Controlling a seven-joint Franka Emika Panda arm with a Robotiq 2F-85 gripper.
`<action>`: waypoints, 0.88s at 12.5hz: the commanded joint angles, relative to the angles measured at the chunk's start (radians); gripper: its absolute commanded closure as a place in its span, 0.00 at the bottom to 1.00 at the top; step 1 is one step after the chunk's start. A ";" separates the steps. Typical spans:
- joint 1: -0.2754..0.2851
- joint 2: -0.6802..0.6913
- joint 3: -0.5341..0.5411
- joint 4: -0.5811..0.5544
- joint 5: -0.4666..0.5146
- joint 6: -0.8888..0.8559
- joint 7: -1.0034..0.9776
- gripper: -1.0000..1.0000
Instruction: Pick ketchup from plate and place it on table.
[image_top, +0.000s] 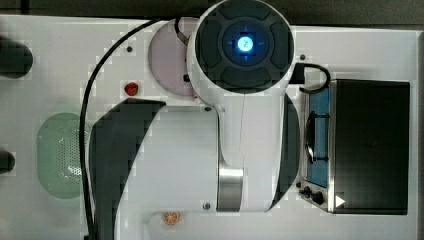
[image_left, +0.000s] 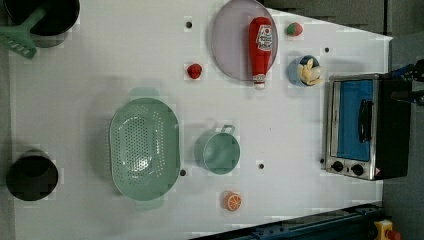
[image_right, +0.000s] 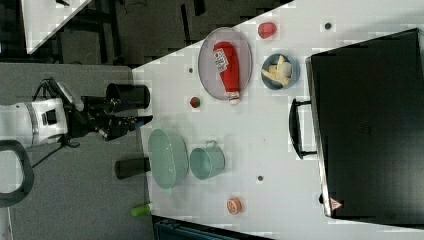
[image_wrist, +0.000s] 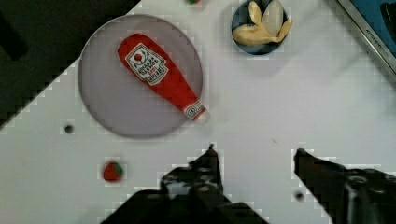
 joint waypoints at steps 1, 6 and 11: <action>-0.093 -0.151 0.043 -0.061 0.012 -0.151 0.021 0.20; -0.086 -0.050 0.060 -0.063 0.012 -0.100 -0.016 0.00; -0.075 0.134 0.087 -0.056 0.012 0.042 -0.143 0.00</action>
